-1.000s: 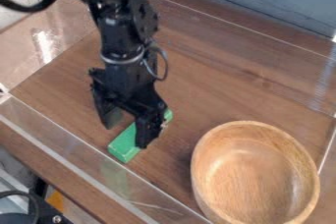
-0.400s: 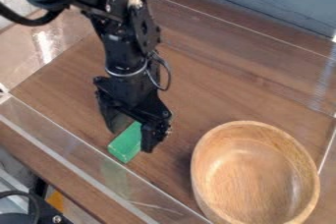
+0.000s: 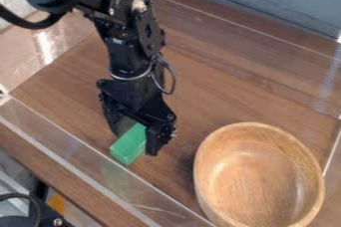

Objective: Put the green block in the brown bowl

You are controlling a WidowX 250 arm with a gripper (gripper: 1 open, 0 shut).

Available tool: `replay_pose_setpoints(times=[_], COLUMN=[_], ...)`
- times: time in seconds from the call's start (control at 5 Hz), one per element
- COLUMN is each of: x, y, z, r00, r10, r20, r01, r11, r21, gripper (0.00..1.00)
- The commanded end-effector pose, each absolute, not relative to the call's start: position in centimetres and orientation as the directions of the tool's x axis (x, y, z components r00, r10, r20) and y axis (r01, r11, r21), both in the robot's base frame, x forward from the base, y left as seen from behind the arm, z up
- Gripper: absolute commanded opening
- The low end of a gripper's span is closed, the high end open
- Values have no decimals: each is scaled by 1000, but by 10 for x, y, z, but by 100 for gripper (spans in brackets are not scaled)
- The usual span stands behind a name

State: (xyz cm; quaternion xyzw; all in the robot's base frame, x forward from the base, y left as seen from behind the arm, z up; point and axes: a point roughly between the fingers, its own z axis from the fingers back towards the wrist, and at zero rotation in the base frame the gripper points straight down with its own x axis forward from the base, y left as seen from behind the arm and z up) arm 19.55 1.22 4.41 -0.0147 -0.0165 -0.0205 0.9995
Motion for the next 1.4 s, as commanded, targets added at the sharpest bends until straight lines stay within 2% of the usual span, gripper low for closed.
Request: replay_pose_setpoints(times=[0.0, 1.2], x=[200, 197], y=[8, -2], z=[51, 55], r00=[996, 993], r10=[-51, -89], r20=[68, 79], r01=[54, 93], r11=[998, 995], r21=[-30, -46], gripper=[100, 100])
